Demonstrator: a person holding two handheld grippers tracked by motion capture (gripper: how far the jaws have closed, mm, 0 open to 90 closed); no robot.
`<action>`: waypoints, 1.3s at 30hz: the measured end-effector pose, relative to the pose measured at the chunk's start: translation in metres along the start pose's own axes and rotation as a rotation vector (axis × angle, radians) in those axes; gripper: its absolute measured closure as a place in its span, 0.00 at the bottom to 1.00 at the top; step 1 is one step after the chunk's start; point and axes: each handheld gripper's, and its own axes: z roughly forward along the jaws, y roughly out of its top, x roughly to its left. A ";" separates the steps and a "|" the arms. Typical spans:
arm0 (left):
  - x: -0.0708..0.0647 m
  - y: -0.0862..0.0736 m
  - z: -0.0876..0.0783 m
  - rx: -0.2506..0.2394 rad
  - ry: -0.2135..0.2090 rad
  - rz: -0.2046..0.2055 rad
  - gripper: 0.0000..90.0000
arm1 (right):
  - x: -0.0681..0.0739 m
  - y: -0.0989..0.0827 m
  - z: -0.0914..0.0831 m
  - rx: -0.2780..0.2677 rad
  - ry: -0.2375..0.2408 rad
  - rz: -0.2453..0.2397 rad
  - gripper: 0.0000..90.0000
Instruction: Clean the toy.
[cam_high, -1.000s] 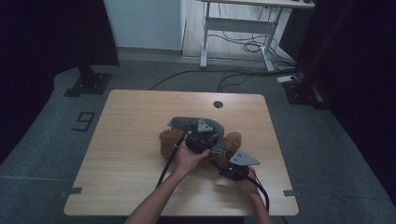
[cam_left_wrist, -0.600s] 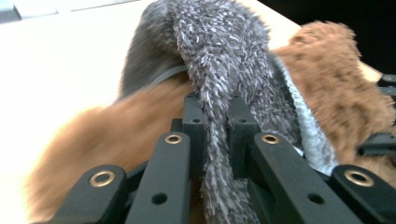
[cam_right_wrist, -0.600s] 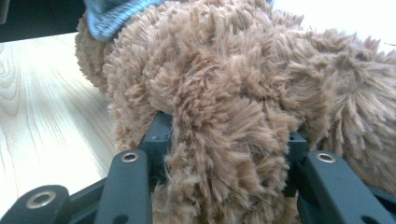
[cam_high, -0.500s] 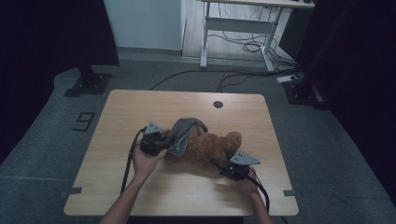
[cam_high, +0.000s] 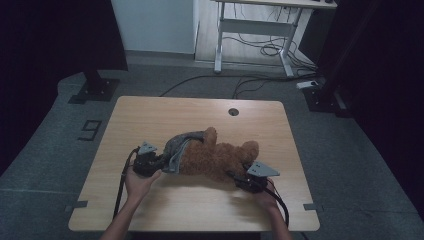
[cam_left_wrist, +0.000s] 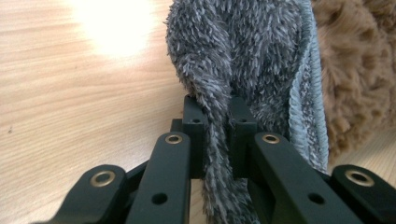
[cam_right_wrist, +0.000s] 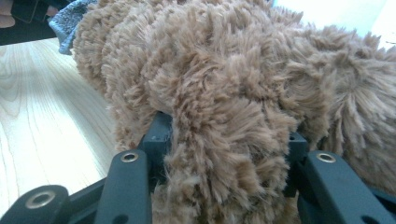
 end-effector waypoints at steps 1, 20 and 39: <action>0.000 0.000 -0.001 0.002 0.006 0.003 0.90 | 0.000 0.000 0.000 0.000 0.000 0.002 0.59; -0.004 -0.005 -0.046 -0.056 -0.006 0.033 0.90 | -0.004 -0.002 -0.001 -0.004 0.001 0.015 0.58; -0.118 0.077 -0.005 -0.144 -0.193 0.250 0.89 | -0.006 -0.003 -0.001 -0.008 0.001 0.031 0.58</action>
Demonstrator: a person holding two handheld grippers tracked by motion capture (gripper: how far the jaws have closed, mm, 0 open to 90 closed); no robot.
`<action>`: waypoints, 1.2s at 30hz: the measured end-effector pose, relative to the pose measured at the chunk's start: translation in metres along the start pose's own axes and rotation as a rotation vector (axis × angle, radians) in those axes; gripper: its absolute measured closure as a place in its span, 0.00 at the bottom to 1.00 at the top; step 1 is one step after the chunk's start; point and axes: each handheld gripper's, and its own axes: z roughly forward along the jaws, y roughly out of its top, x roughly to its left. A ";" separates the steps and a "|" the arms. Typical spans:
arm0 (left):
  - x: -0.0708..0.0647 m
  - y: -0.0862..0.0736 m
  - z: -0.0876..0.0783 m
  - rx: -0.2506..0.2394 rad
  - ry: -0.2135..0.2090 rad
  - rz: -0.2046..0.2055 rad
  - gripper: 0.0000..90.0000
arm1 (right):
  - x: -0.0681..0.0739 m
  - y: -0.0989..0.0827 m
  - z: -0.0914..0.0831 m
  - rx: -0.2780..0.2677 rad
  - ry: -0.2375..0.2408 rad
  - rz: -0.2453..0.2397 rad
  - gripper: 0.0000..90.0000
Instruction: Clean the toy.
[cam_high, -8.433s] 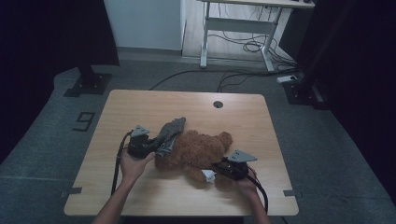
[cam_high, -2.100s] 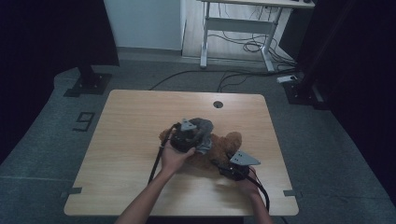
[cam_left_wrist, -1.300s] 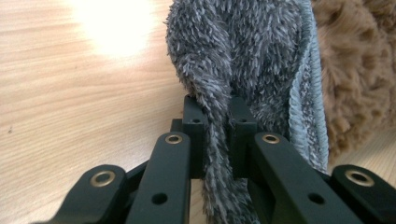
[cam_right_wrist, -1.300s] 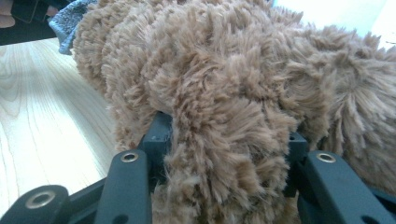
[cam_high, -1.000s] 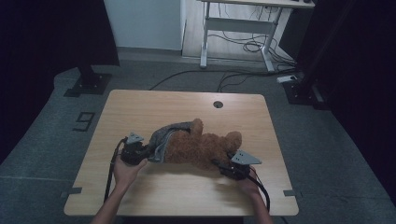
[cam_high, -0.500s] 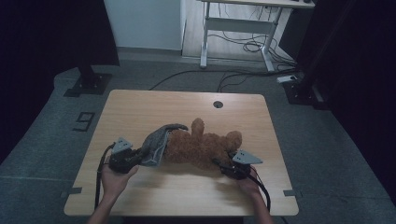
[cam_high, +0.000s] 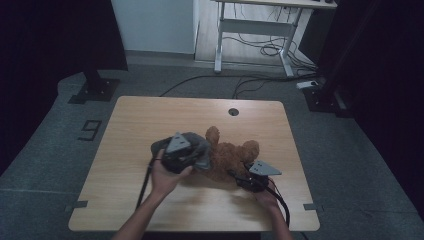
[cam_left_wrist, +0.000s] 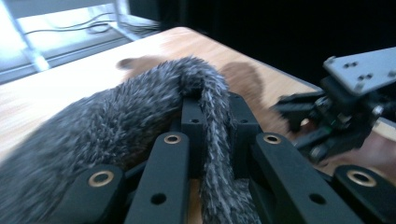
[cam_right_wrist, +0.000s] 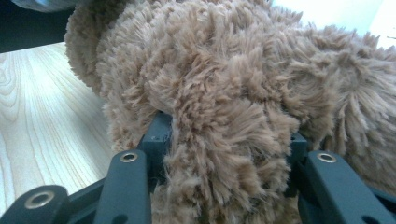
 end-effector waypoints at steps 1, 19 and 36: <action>-0.005 0.004 0.009 0.007 -0.008 0.012 0.89 | 0.000 0.000 0.000 0.001 0.001 -0.001 0.58; -0.002 0.004 0.097 0.141 -0.004 -0.072 0.89 | 0.002 0.000 0.001 0.002 -0.001 -0.011 0.58; 0.071 -0.036 0.012 0.071 0.121 -0.207 0.90 | 0.002 0.000 0.002 0.000 -0.006 0.003 0.58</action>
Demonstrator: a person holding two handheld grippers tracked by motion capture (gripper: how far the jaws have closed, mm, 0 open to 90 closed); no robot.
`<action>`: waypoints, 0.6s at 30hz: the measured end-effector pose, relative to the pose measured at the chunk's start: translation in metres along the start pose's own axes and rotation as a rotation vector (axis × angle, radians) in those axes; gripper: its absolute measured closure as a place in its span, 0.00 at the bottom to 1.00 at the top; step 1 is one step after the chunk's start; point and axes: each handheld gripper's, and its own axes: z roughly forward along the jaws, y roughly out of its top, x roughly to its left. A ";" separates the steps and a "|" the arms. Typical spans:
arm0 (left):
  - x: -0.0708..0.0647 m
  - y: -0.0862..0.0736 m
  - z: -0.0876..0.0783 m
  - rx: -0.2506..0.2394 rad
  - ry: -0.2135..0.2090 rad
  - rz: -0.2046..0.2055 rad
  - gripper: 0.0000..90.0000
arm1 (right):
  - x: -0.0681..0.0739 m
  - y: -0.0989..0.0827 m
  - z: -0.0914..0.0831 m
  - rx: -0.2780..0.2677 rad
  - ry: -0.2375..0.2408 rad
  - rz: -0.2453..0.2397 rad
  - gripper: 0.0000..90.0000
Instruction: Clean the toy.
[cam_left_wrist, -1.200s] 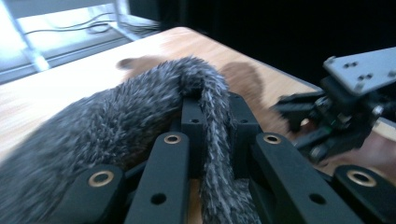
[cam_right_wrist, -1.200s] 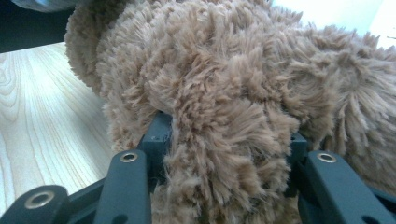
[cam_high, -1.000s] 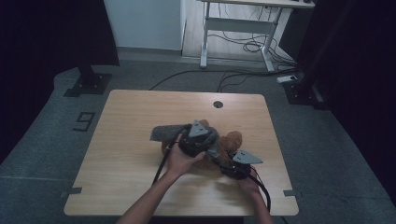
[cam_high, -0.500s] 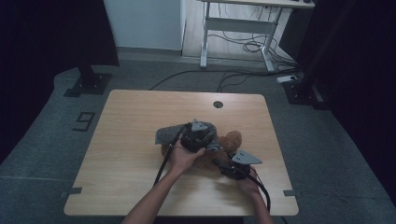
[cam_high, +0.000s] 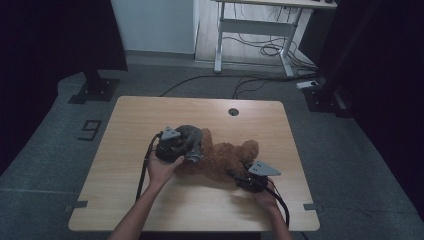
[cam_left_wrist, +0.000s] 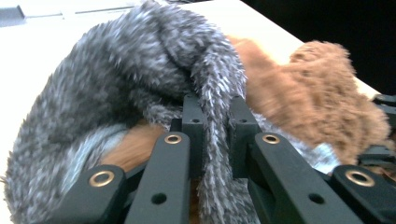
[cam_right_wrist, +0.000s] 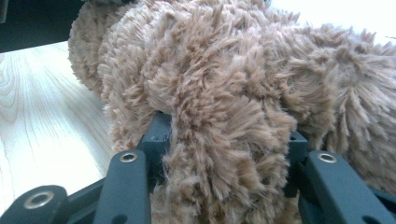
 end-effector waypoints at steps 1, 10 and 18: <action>0.002 0.000 0.000 -0.002 0.001 -0.007 0.90 | 0.000 0.000 0.000 -0.001 -0.001 0.000 0.58; -0.019 0.013 0.024 0.036 0.007 0.033 0.90 | 0.000 0.000 0.001 -0.007 -0.009 -0.001 0.58; -0.047 0.012 0.039 0.081 -0.017 0.117 0.90 | 0.000 -0.001 -0.001 0.001 -0.008 -0.012 0.58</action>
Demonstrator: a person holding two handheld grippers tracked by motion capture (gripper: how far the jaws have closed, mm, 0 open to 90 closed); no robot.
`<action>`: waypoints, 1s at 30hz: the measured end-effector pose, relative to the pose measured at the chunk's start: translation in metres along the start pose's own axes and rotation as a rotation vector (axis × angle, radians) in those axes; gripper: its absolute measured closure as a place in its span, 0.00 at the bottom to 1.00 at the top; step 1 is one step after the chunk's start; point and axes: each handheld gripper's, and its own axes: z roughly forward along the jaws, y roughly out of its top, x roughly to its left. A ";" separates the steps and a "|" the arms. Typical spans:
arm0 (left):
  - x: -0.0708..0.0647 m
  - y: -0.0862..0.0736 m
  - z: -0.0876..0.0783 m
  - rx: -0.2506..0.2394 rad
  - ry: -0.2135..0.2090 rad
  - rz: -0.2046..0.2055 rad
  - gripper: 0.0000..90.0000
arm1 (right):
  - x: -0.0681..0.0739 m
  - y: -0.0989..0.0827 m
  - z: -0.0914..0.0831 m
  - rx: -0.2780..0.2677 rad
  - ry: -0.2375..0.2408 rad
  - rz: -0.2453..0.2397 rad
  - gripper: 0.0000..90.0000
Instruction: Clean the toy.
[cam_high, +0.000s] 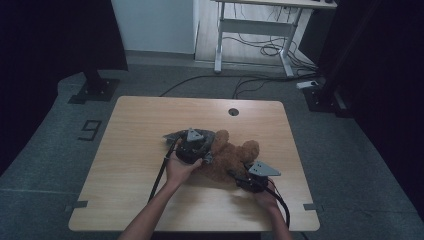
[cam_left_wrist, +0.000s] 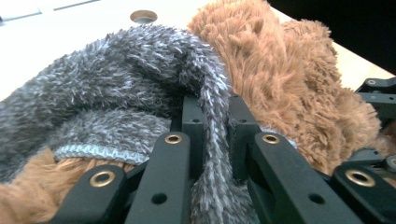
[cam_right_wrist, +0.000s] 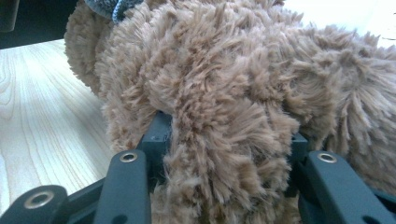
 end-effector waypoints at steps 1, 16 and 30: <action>0.002 -0.001 -0.001 0.003 0.006 -0.001 0.90 | 0.000 0.000 0.000 -0.001 0.000 -0.001 0.58; 0.066 -0.041 -0.057 -0.074 0.064 -0.136 0.89 | 0.000 0.000 0.001 -0.005 0.006 0.003 0.58; 0.081 -0.082 -0.043 0.012 0.030 -0.237 0.90 | 0.001 0.000 0.001 -0.008 0.000 0.005 0.58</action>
